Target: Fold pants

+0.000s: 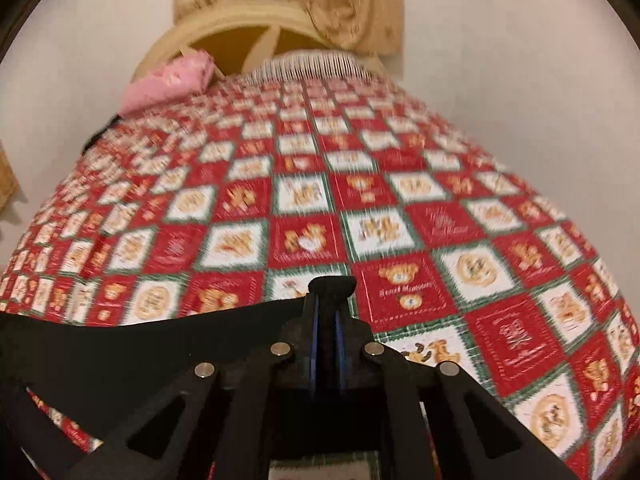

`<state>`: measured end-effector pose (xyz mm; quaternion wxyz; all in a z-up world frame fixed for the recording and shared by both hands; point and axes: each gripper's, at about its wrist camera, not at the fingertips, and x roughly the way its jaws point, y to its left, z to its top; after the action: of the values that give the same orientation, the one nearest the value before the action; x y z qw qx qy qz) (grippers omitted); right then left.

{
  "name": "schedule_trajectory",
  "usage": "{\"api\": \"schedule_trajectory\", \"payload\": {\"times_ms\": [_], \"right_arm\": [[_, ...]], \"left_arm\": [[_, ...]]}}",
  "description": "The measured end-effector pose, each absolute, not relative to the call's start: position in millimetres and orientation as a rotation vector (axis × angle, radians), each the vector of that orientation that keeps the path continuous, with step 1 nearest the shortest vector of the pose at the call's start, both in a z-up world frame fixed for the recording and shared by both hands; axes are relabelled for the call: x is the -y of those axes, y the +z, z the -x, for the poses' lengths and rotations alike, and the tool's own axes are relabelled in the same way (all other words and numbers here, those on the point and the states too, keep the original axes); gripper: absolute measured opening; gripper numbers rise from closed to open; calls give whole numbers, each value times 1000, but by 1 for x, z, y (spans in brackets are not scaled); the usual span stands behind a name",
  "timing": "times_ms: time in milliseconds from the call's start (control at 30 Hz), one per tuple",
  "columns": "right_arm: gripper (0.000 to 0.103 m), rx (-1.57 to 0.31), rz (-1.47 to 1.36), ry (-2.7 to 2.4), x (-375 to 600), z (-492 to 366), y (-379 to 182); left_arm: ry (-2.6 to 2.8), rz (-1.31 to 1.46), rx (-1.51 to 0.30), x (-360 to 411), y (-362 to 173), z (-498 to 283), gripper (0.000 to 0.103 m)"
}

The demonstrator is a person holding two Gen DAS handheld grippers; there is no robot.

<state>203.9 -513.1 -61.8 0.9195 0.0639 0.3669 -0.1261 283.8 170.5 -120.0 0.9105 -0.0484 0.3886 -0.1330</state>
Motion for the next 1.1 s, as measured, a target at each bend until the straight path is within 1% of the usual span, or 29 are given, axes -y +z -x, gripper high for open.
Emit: {"api": "schedule_trajectory", "payload": {"times_ms": [233, 333, 533, 700, 900, 1100], "right_arm": [[7, -572, -130, -217, 502, -147, -31], [7, -509, -148, -215, 505, -120, -30], [7, -440, -184, -206, 506, -64, -41], [7, -442, -218, -206, 510, -26, -61], [7, -522, -260, -219, 524, 2, -98], [7, -569, -306, -212, 530, 22, -126]], "left_arm": [[-303, 155, -668, -182, -96, -256, 13], [-339, 172, -593, -190, -87, -235, 13], [-419, 209, -511, -202, -85, -188, 13], [-456, 174, -493, -203, -97, -158, 13], [-490, 150, -514, -208, -124, -128, 13], [-483, 117, -571, -207, -152, -106, 19]]}}
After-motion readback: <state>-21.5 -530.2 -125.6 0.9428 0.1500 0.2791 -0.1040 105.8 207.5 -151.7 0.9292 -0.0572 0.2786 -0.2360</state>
